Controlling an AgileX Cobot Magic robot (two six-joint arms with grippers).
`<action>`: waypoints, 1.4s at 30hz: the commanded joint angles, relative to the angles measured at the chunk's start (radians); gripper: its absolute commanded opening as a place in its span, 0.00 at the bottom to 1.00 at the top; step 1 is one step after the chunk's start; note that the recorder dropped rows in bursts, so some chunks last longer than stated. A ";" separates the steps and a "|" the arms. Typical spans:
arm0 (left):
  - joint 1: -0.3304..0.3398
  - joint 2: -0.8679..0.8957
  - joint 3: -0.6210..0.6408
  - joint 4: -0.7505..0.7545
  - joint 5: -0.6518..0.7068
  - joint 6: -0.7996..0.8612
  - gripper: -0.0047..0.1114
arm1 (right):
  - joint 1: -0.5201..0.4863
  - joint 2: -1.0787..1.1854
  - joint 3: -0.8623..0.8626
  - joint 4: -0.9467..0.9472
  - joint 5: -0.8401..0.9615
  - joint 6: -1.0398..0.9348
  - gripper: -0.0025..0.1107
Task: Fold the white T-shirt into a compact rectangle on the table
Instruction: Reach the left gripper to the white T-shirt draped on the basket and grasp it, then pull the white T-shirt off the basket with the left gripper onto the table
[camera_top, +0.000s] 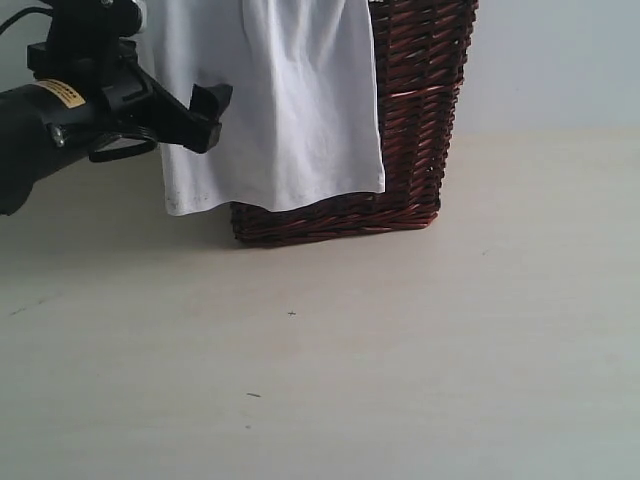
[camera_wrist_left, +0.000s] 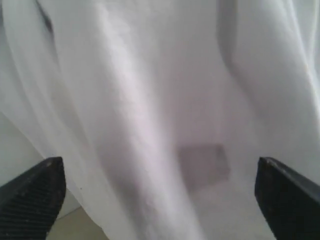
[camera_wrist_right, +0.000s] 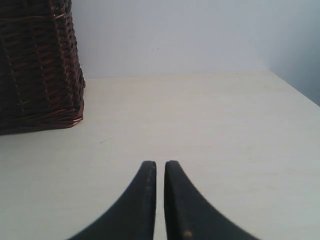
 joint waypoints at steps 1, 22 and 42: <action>0.040 0.055 -0.040 -0.030 -0.046 -0.055 0.89 | 0.003 -0.006 0.005 0.002 -0.006 -0.005 0.08; 0.123 -0.092 -0.272 0.057 -0.049 -0.476 0.04 | 0.003 -0.006 0.005 0.002 -0.006 -0.005 0.08; 0.106 -0.204 -1.058 0.756 -0.111 -1.508 0.04 | 0.003 -0.006 0.005 0.002 -0.006 -0.005 0.08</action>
